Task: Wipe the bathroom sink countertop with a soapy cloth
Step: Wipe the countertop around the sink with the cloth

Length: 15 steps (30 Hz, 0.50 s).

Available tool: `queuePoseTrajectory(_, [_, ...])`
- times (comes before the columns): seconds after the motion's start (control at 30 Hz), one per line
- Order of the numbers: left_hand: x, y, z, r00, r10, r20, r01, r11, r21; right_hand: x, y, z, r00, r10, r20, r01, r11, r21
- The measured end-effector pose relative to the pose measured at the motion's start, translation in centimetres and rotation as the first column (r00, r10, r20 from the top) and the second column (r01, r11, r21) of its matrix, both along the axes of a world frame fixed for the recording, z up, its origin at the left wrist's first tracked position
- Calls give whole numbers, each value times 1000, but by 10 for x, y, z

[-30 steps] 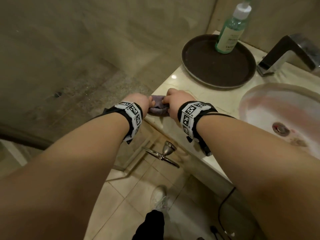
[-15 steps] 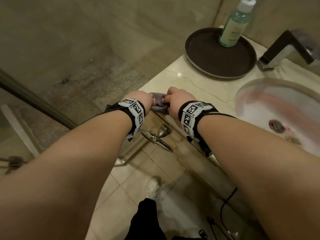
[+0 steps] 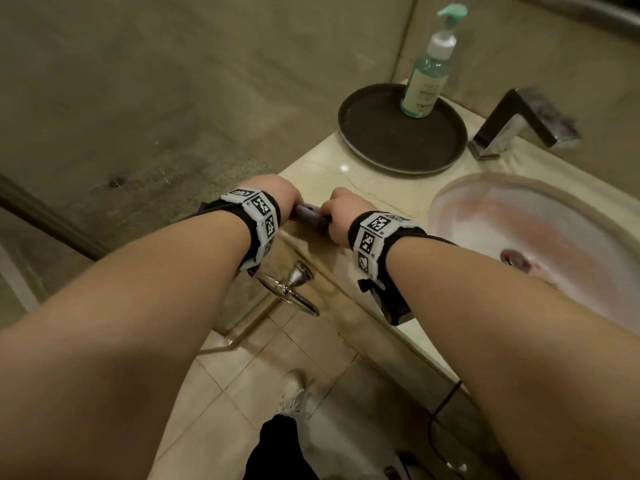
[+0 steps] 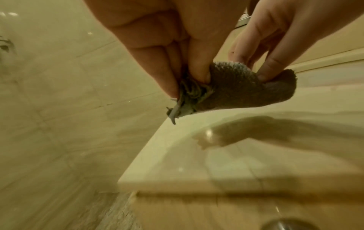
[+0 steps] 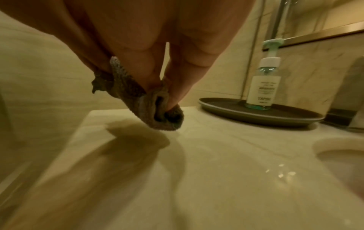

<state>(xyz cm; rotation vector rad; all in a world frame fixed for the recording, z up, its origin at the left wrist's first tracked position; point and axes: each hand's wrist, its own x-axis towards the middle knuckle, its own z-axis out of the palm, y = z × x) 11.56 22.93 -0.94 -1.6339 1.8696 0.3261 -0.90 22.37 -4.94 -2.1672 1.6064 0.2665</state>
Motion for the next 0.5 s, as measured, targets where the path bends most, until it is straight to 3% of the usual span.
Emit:
queuePoseTrajectory(0.13, [-16, -25, 13, 998, -29, -52, 27, 998, -50, -16, -25, 18, 994, -112, -8, 112, 993, -22])
queuePoseTrajectory(0.27, [-35, -57, 14, 990, -83, -113, 75, 995, -72, -34, -48, 30, 989, -122, -82, 119, 992, -45])
queuePoseTrajectory(0.5, [-44, -87, 18, 965, -164, -206, 123, 973, -196, -50, -66, 36, 981, -192, -18, 189, 978, -90])
